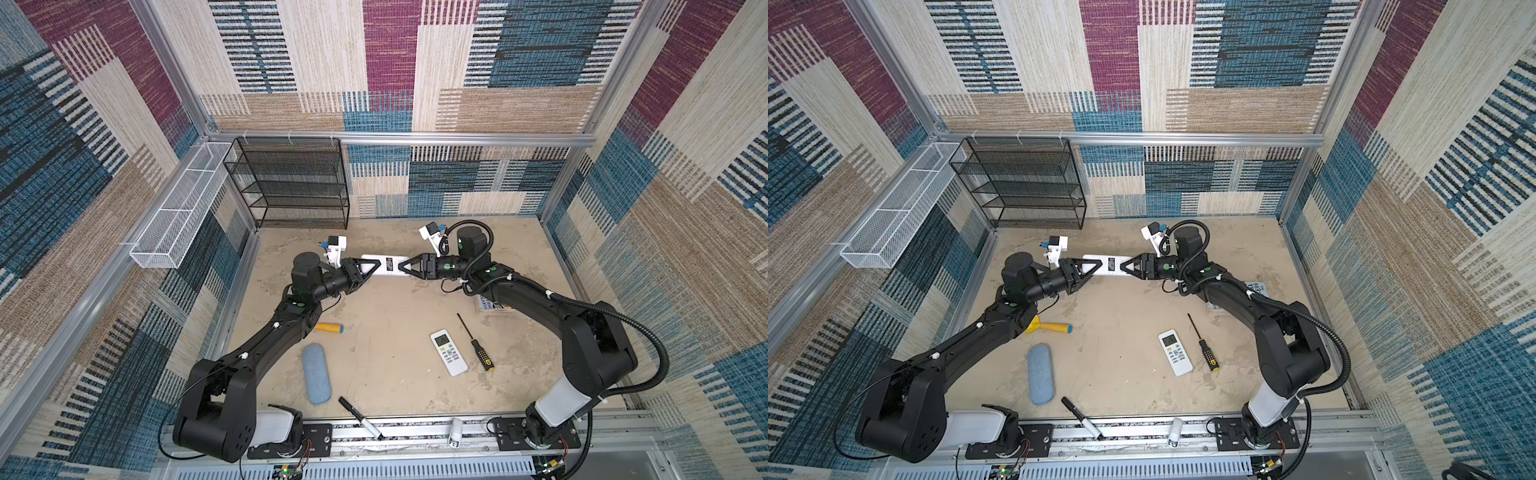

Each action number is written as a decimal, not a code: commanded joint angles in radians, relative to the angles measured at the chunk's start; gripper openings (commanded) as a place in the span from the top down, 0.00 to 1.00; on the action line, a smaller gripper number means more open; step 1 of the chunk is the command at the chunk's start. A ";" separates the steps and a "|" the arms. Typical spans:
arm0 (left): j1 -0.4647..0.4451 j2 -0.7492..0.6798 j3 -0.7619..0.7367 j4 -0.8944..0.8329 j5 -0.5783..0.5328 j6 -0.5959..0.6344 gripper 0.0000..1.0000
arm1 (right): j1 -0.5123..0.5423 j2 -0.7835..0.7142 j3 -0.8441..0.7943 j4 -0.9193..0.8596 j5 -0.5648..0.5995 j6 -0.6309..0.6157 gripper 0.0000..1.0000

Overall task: Unload the batteries from the remote control
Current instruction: 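Hold the remote horizontally between both grippers, back face up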

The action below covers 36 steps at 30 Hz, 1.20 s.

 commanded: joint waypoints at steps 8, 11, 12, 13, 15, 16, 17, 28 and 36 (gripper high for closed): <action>0.001 -0.002 -0.015 0.176 0.027 -0.075 0.82 | -0.012 -0.008 0.027 0.022 -0.029 0.036 0.52; 0.001 -0.008 -0.015 0.178 0.027 -0.079 0.82 | -0.015 -0.014 0.027 0.022 -0.030 0.039 0.55; 0.001 -0.010 -0.013 0.181 0.028 -0.080 0.82 | -0.017 -0.015 0.027 0.020 -0.031 0.039 0.55; 0.002 -0.010 -0.013 0.185 0.027 -0.083 0.82 | -0.018 -0.016 0.027 0.019 -0.030 0.040 0.56; 0.001 -0.009 -0.010 0.198 0.030 -0.092 0.82 | -0.022 -0.017 0.026 0.020 -0.029 0.044 0.57; 0.001 -0.007 -0.010 0.205 0.031 -0.096 0.82 | -0.024 -0.017 0.026 0.019 -0.031 0.045 0.58; 0.001 -0.008 -0.009 0.209 0.032 -0.099 0.82 | -0.024 -0.017 0.027 0.019 -0.032 0.045 0.58; 0.001 0.000 -0.013 0.256 0.038 -0.132 0.82 | -0.033 -0.023 0.032 0.018 -0.039 0.051 0.61; 0.001 -0.012 -0.016 0.250 0.037 -0.128 0.82 | -0.047 -0.031 0.024 0.032 -0.044 0.061 0.65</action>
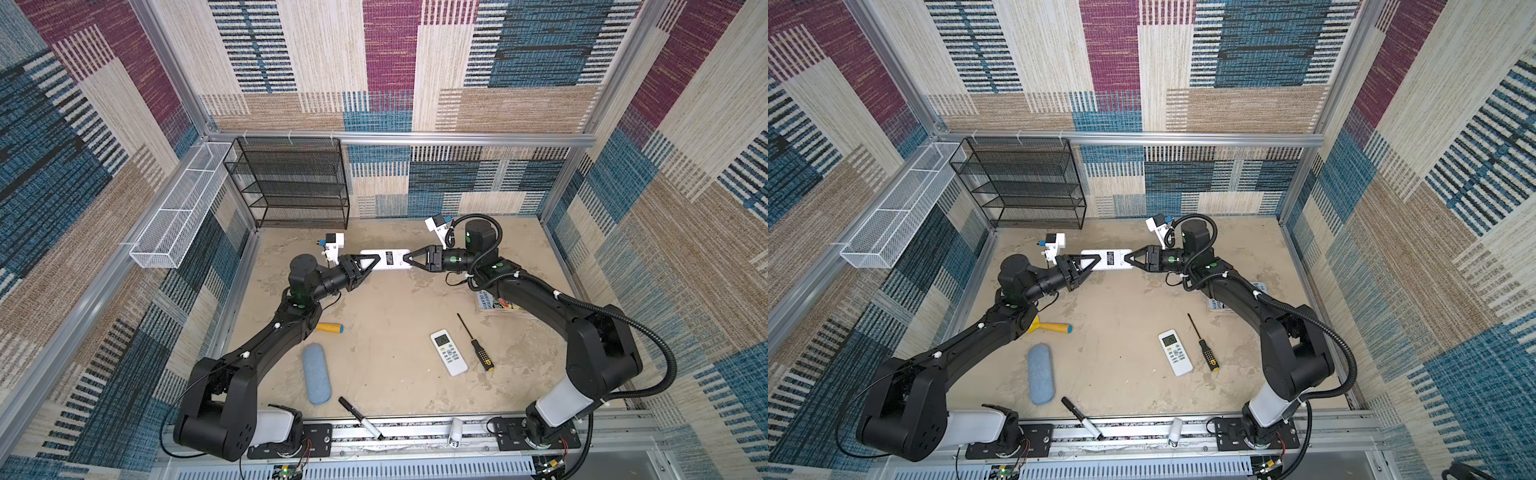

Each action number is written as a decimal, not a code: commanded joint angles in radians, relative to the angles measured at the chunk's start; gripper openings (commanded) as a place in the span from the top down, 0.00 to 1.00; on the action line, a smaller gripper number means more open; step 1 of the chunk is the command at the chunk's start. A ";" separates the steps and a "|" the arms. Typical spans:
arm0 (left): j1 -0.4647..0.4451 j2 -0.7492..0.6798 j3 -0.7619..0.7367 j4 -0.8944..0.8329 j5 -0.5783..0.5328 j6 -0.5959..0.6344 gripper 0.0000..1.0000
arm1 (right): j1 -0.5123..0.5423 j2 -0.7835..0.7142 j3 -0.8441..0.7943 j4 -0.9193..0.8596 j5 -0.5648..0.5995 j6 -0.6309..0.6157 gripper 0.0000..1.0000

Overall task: Unload the batteries from the remote control
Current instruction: 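Hold the remote horizontally between both grippers, back face up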

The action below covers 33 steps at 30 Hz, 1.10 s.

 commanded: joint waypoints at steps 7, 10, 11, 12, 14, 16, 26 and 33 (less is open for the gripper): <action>0.000 -0.011 0.001 0.101 0.031 -0.012 0.82 | -0.003 -0.011 0.006 0.036 -0.020 0.027 0.54; 0.000 -0.011 -0.001 0.101 0.030 -0.012 0.82 | 0.003 -0.008 0.015 0.041 -0.028 0.027 0.51; 0.000 -0.011 -0.001 0.101 0.028 -0.012 0.82 | 0.007 -0.003 0.018 0.042 -0.032 0.026 0.51; 0.000 -0.009 -0.001 0.101 0.027 -0.012 0.82 | 0.011 0.001 0.022 0.044 -0.034 0.028 0.51; 0.000 -0.007 -0.001 0.101 0.027 -0.011 0.82 | 0.018 0.011 0.028 0.048 -0.036 0.031 0.51; 0.000 -0.006 -0.001 0.103 0.027 -0.012 0.82 | 0.025 0.020 0.035 0.052 -0.040 0.033 0.52; 0.000 -0.012 -0.005 0.111 0.027 -0.015 0.82 | 0.028 0.034 0.040 0.061 -0.037 0.040 0.64; 0.003 -0.019 -0.007 0.134 0.027 -0.032 0.82 | 0.025 0.030 0.046 0.037 -0.038 0.025 0.66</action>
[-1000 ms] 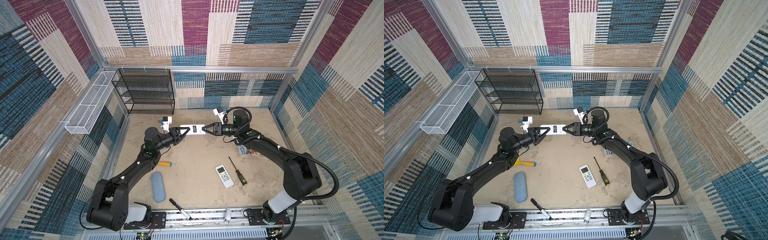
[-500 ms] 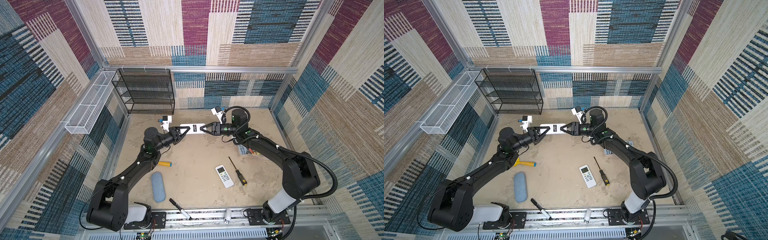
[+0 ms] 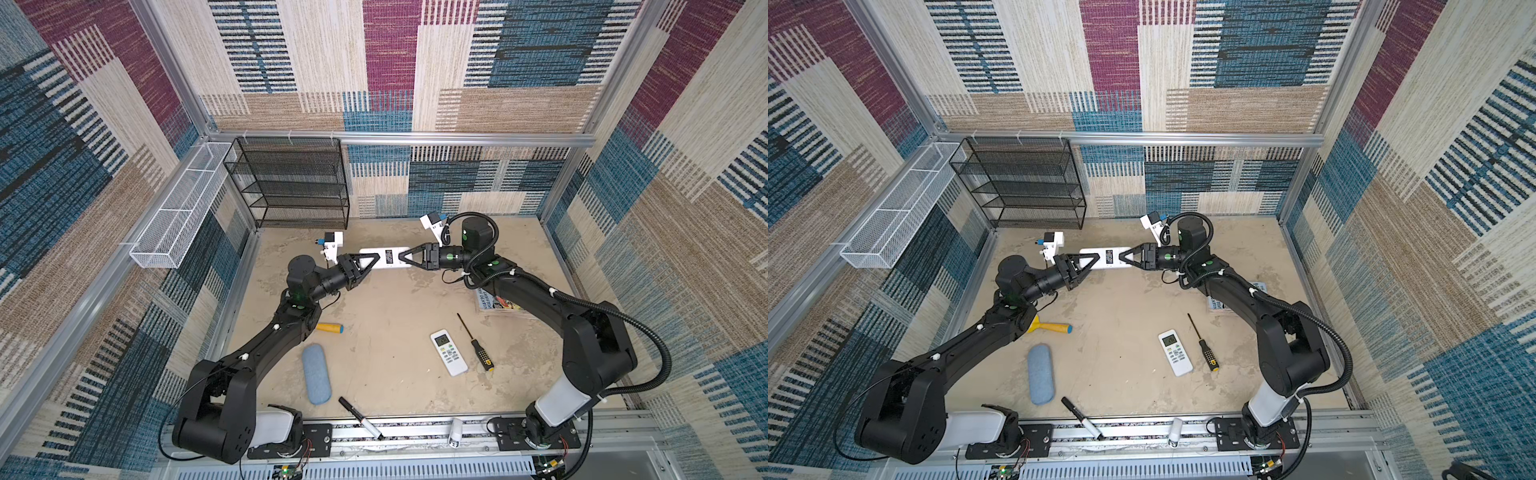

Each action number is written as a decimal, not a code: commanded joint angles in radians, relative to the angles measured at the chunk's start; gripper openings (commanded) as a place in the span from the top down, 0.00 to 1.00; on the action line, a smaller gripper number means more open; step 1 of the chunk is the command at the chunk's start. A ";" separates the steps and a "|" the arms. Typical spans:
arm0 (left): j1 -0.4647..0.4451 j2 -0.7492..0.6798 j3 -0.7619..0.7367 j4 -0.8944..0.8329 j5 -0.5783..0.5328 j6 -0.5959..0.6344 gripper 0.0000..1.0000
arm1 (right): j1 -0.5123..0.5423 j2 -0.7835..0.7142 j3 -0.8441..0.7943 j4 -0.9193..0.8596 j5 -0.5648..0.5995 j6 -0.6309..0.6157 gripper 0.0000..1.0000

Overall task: Unload the batteries from the remote control
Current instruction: 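Hold the remote horizontally between both grippers, back face up, then slide the battery cover off with the right gripper while the left gripper holds the remote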

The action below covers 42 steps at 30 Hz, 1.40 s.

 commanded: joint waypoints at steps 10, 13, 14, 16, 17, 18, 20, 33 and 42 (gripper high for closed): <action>0.005 -0.008 0.000 0.145 0.024 -0.070 0.82 | -0.010 -0.007 0.015 0.022 -0.021 0.007 0.67; 0.006 -0.006 -0.003 0.166 0.024 -0.085 0.82 | -0.012 -0.005 0.013 0.034 -0.032 0.018 0.68; 0.006 -0.007 -0.003 0.170 0.024 -0.090 0.82 | -0.013 -0.006 0.013 0.036 -0.033 0.020 0.68; 0.006 -0.008 -0.004 0.172 0.024 -0.094 0.82 | -0.015 -0.008 0.013 0.040 -0.035 0.022 0.68; 0.006 -0.010 -0.004 0.169 0.023 -0.094 0.82 | -0.016 -0.009 0.014 0.041 -0.038 0.024 0.68; 0.006 -0.011 -0.004 0.170 0.024 -0.094 0.82 | -0.016 -0.011 0.014 0.044 -0.039 0.026 0.68; 0.006 -0.015 -0.006 0.167 0.022 -0.094 0.82 | -0.017 -0.013 0.016 0.047 -0.041 0.029 0.67; 0.007 -0.015 -0.009 0.143 0.008 -0.087 0.82 | -0.018 -0.006 0.032 0.046 -0.039 0.039 0.63; 0.006 -0.005 -0.013 0.112 0.004 -0.075 0.82 | -0.018 0.004 0.038 0.043 -0.039 0.044 0.53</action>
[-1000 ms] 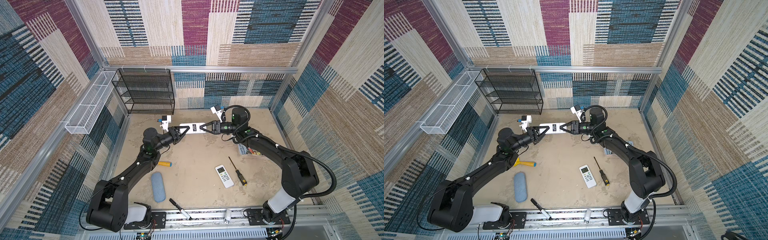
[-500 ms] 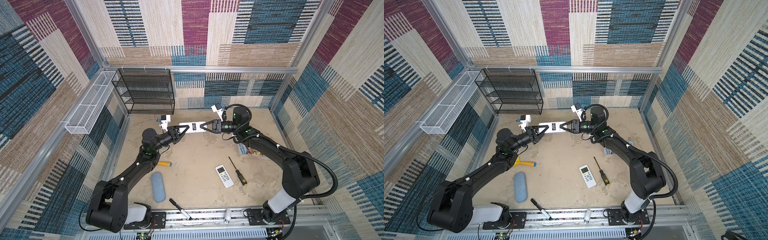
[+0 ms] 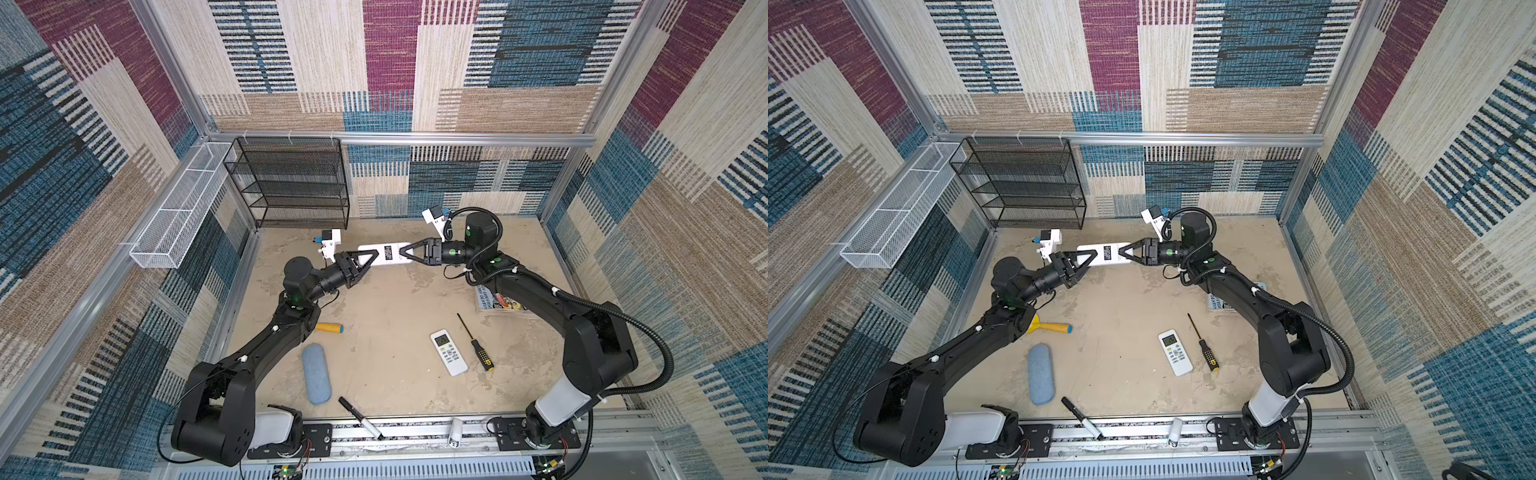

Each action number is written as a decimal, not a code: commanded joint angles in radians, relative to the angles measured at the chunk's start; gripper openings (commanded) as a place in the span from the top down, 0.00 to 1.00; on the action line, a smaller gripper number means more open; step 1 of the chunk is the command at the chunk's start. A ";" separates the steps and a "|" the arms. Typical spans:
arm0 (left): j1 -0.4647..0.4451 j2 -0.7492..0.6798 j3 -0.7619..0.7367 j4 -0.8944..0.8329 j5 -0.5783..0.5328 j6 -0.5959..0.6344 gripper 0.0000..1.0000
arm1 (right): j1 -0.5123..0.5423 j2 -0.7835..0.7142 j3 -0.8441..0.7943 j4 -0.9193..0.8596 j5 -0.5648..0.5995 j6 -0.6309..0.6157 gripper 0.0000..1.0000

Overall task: Unload the batteries from the remote control
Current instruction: 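Slide the battery cover off with the right gripper while the left gripper holds the remote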

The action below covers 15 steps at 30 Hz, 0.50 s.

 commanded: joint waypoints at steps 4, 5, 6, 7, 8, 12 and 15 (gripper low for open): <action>0.000 0.011 -0.016 0.023 -0.001 0.001 0.82 | 0.000 0.006 0.007 0.005 0.002 0.022 0.49; 0.000 0.015 -0.015 0.018 -0.001 0.002 0.82 | 0.000 0.008 0.008 0.002 0.003 0.021 0.46; 0.000 0.019 -0.015 0.015 0.001 0.004 0.82 | 0.000 0.007 0.007 0.001 0.003 0.021 0.43; 0.000 0.023 -0.017 0.019 0.001 0.003 0.82 | 0.000 0.008 0.007 0.001 0.004 0.021 0.42; 0.000 0.027 -0.018 0.023 0.000 0.001 0.82 | 0.000 0.008 0.008 -0.001 0.006 0.021 0.41; 0.000 0.045 -0.019 0.047 0.002 -0.011 0.82 | 0.000 0.013 0.015 -0.030 0.021 0.009 0.39; 0.002 0.057 -0.015 0.062 0.007 -0.021 0.82 | 0.000 0.015 0.026 -0.088 0.064 -0.029 0.39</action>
